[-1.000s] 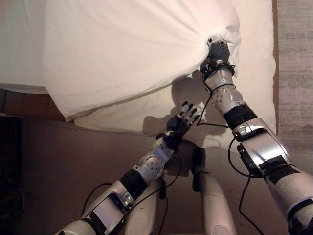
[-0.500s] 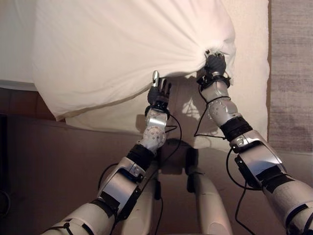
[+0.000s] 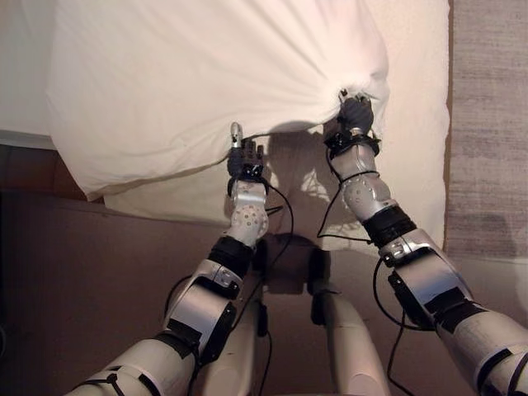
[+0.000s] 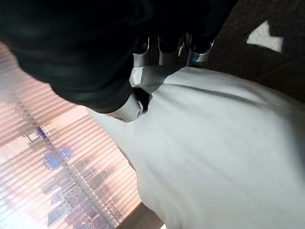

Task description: Make the bed

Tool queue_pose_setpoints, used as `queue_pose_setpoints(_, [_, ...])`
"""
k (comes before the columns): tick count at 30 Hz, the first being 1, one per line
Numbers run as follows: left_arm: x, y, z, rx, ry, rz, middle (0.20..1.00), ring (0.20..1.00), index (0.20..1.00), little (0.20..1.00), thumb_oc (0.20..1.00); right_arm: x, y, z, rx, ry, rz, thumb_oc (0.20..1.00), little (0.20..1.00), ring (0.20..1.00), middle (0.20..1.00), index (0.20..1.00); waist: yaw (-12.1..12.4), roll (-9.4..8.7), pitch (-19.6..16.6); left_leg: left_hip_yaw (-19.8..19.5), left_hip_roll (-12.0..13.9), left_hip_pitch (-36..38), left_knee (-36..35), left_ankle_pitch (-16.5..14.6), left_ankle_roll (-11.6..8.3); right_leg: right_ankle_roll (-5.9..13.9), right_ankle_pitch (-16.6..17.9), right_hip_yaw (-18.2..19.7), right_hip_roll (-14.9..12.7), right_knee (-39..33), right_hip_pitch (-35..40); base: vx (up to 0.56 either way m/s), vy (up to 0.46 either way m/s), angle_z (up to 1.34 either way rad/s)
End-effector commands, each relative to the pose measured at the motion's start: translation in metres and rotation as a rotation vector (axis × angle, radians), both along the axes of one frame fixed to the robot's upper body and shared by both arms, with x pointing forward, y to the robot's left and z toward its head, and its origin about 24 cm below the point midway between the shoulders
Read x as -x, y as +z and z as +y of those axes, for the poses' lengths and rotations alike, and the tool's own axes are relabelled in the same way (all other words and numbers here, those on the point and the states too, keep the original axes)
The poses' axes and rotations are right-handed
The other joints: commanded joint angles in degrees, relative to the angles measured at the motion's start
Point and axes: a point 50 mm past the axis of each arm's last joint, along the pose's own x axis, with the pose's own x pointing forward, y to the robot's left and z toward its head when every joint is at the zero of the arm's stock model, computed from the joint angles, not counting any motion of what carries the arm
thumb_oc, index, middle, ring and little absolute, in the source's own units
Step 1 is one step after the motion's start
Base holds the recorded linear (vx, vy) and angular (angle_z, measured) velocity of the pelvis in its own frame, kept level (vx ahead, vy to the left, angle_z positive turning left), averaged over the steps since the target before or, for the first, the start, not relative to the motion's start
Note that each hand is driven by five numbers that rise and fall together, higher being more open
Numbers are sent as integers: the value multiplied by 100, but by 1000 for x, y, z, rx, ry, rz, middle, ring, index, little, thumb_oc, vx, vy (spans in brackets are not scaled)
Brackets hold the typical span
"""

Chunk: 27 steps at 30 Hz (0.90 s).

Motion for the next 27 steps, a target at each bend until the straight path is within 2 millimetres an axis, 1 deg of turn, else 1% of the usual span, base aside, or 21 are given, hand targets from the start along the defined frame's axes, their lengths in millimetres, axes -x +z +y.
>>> queue_pose_setpoints(1, [-12, 21, 56, -30, 249, -26, 1000, 1000, 1000, 1000, 1000, 19, 18, -52, -165, -198, -193, 200, 200, 200, 200, 200, -177, -293, -342, 311, -215, 626, -12, -794, -197, 619, 214, 82, -102, -655, 434, 0, 0, 0])
queue_pose_setpoints(3, [-13, 21, 64, -42, 273, -4, 1000, 1000, 1000, 1000, 1000, 23, 16, -55, -189, -206, -210, 200, 200, 200, 200, 200, -199, -311, -354, 315, -218, 625, 9, -783, -191, 609, 242, 94, -96, -639, 427, 6, 1, 4])
queue_pose_setpoints(5, [-13, 24, 69, -52, 290, -4, 1000, 1000, 1000, 1000, 1000, 27, 11, -59, -212, -214, -219, 200, 200, 200, 200, 200, -230, -308, -379, 298, -214, 651, 22, -829, -185, 610, 187, 128, -91, -599, 435, 1, 7, 7])
queue_pose_setpoints(6, [-13, 24, 71, -64, 296, 0, 1000, 1000, 1000, 1000, 1000, 31, 9, -59, -222, -208, -230, 200, 200, 200, 200, 200, -248, -315, -386, 298, -215, 628, 52, -812, -176, 598, 211, 139, -91, -574, 413, -26, 4, 9])
queue_pose_setpoints(9, [-14, 26, 75, -100, 300, 7, 1000, 1000, 1000, 1000, 1000, 39, 0, -63, -238, -204, -246, 200, 200, 200, 200, 200, -293, -326, -416, 278, -215, 644, 95, -871, -156, 588, 137, 184, -89, -503, 413, -11, 0, 3])
queue_pose_setpoints(15, [-17, 23, 72, -160, 255, 23, 1000, 1000, 1000, 1000, 1000, 56, -19, -68, -224, -189, -255, 200, 200, 200, 200, 200, -437, -321, -458, 225, -226, 621, 162, -887, -119, 553, 132, 378, -76, -486, 398, -13, -2, 1])
queue_pose_setpoints(16, [-18, 21, 71, -191, 238, 30, 1000, 1000, 1000, 1000, 1000, 59, -26, -69, -221, -187, -245, 200, 200, 200, 200, 200, -473, -317, -475, 223, -230, 620, 180, -899, -106, 547, 137, 428, -68, -492, 399, 0, 0, 0])
queue_pose_setpoints(19, [-18, 21, 77, -239, 229, 11, 1000, 1000, 1000, 1000, 1000, 64, -40, -70, -204, -162, -214, 200, 200, 200, 200, 200, -543, -330, -497, 234, -221, 568, 266, -921, -72, 529, 178, 527, -30, -515, 361, 0, 0, 0])
queue_pose_setpoints(22, [-13, 23, 91, -271, 257, -45, 1000, 1000, 1000, 1000, 1000, 67, -58, -71, -181, -147, -161, 200, 200, 200, 200, 200, -561, -352, -522, 275, -210, 502, 325, -939, -59, 515, 232, 599, 20, -575, 324, -10, 3, -6])
queue_pose_setpoints(23, [-10, 20, 94, -269, 268, -51, 545, 545, 545, 545, 545, 67, -63, -71, -176, -147, -143, 200, 200, 200, 200, 200, -557, -364, -545, 288, -206, 488, 337, -942, -58, 511, 248, 617, 32, -593, 315, -17, 2, -14])
queue_pose_setpoints(24, [-8, 19, 99, -264, 288, -62, 413, 413, 413, 413, 413, 66, -70, -72, -177, -149, -116, 200, 200, 200, 200, 200, -556, -374, -541, 293, -200, 472, 347, -939, -61, 507, 264, 630, 42, -613, 310, -20, -4, -20])
queue_pose_setpoints(25, [-5, 17, 104, -253, 312, -71, 200, 200, 200, 200, 200, 65, -77, -72, -178, -152, -89, 200, 200, 200, 200, 200, -554, -388, -562, 311, -198, 456, 355, -942, -68, 504, 280, 647, 56, -636, 304, -19, -2, -14])
queue_pose_setpoints(27, [-2, 15, 109, -230, 338, -78, 200, 200, 200, 200, 200, 62, -90, -74, -182, -162, -37, 200, 200, 200, 200, 200, -554, -400, -594, 326, -186, 449, 347, -938, -81, 502, 290, 657, 67, -665, 307, -14, -6, -6])
